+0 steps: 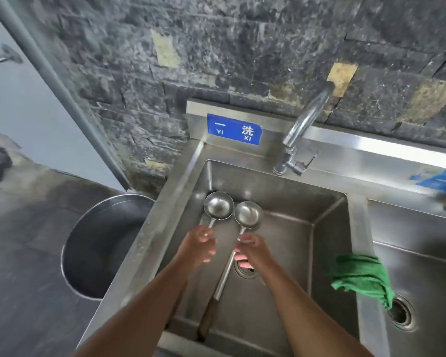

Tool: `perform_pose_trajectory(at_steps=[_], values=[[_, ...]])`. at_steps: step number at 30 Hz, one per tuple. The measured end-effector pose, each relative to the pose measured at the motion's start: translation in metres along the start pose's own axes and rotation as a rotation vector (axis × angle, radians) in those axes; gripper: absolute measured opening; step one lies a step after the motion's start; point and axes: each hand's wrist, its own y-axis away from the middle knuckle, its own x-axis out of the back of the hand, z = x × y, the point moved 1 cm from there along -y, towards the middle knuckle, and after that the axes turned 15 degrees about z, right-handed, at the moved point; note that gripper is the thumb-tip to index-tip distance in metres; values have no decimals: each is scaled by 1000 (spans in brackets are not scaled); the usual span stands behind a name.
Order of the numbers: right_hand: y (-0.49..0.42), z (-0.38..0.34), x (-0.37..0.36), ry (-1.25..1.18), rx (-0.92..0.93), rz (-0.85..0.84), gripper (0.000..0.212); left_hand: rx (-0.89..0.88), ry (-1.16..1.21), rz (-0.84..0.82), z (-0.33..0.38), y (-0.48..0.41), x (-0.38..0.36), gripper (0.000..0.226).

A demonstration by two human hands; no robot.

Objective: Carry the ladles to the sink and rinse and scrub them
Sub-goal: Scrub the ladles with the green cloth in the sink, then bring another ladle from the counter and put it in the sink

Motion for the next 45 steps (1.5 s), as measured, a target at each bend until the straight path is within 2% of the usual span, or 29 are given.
perform_pose_trajectory(at_steps=[3, 7, 10, 13, 14, 17, 19, 21, 22, 28, 34, 42, 45], values=[[-8, 2, -29, -79, -132, 9, 24, 24, 23, 36, -15, -18, 11, 44], [-35, 13, -74, -88, -210, 52, 26, -40, -162, 27, -40, -48, 18, 62], [-60, 27, -97, -120, -286, 91, 26, 90, -179, -72, -70, -70, 9, 80], [-106, 48, -123, -122, -367, 61, 8, 227, -205, -117, -99, -102, -16, 88], [-111, 48, -127, -109, -387, 58, 7, 241, -173, -94, -102, -104, -18, 88], [-137, 62, -146, -159, -408, 72, 13, 233, -161, -16, -112, -118, -34, 76], [-148, 67, -159, -214, -430, 50, 8, 306, -135, 16, -117, -129, -39, 49], [-159, 75, -168, -223, -432, 55, 16, 332, -90, 25, -121, -132, -45, 20], [-165, 79, -170, -210, -420, 50, 19, 310, -87, 32, -122, -133, -48, 16], [-169, 80, -169, -221, -376, 14, 23, 220, -77, 54, -117, -125, -44, 25], [-137, 55, -148, -244, -347, 18, 24, 235, -77, 11, -87, -93, -33, 23], [-32, -2, -111, -192, -145, -91, 18, 90, -37, 89, -42, -3, 22, 26], [12, -19, -110, -197, -77, -162, 19, 42, -25, 181, -35, 38, 46, 25]])
